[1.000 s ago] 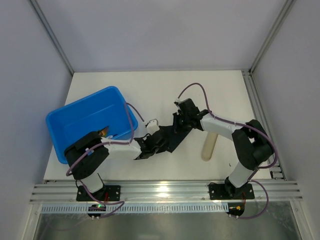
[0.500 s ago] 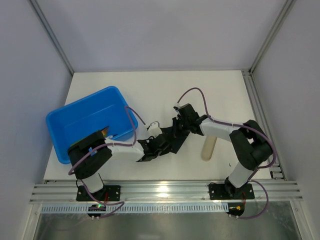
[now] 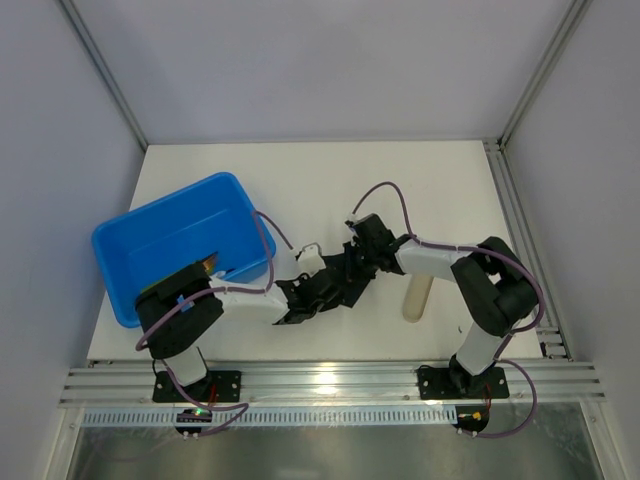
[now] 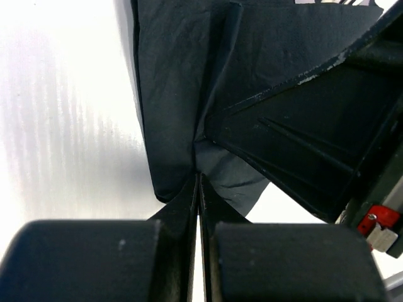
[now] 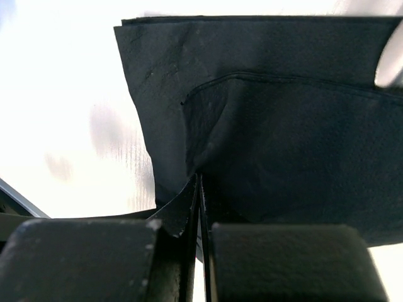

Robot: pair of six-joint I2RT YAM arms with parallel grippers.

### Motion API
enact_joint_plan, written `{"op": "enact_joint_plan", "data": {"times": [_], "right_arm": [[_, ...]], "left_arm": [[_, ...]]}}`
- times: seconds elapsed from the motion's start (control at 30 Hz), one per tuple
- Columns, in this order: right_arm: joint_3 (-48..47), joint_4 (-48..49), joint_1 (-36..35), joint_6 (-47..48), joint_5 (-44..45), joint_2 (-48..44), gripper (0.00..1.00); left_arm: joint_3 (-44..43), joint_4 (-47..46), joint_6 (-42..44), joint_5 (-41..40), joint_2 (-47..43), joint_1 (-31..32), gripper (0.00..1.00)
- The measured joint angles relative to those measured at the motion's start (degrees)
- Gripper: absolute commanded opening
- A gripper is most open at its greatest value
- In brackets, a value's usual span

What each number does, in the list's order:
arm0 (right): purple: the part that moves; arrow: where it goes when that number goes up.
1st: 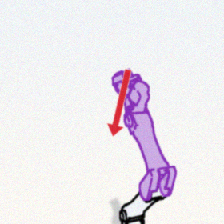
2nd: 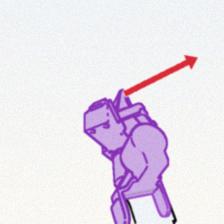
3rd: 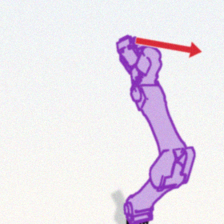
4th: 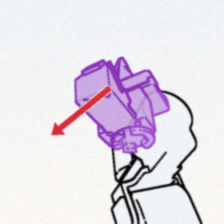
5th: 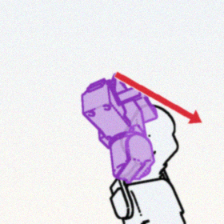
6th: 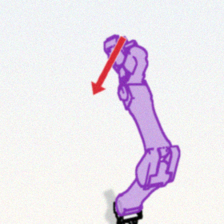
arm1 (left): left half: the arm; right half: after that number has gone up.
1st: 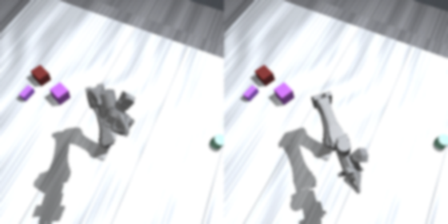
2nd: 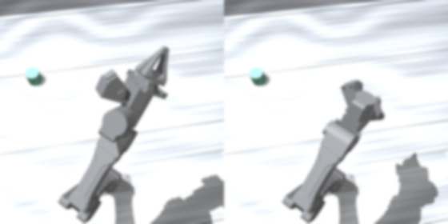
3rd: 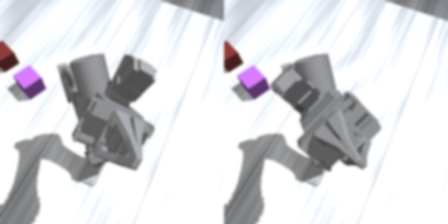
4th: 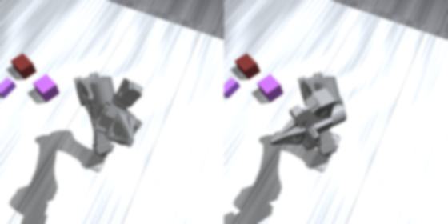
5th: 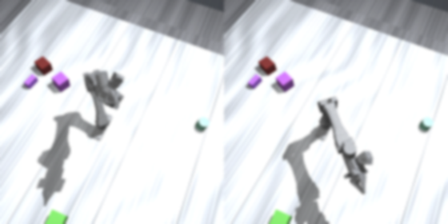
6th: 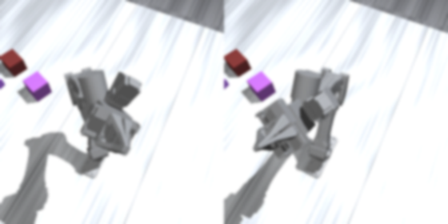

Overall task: Place the utensils on the paper napkin and roll it up
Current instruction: Roll the napkin at the center of the board.

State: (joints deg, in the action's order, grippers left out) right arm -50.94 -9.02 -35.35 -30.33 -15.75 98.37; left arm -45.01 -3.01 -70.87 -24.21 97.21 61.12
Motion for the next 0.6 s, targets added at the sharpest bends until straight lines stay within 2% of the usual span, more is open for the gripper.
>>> {"op": "enact_joint_plan", "data": {"times": [0.37, 0.6], "right_arm": [[1.0, 0.9, -0.2, 0.3, 0.2, -0.4, 0.04], [2.8, 1.3, -0.2, 1.1, 0.2, -1.9, 0.04]], "left_arm": [[-1.6, 10.5, 11.9, -4.2, -4.1, -0.2, 0.00], [-4.7, 10.4, 18.9, -2.5, -6.4, -3.9, 0.00]]}}
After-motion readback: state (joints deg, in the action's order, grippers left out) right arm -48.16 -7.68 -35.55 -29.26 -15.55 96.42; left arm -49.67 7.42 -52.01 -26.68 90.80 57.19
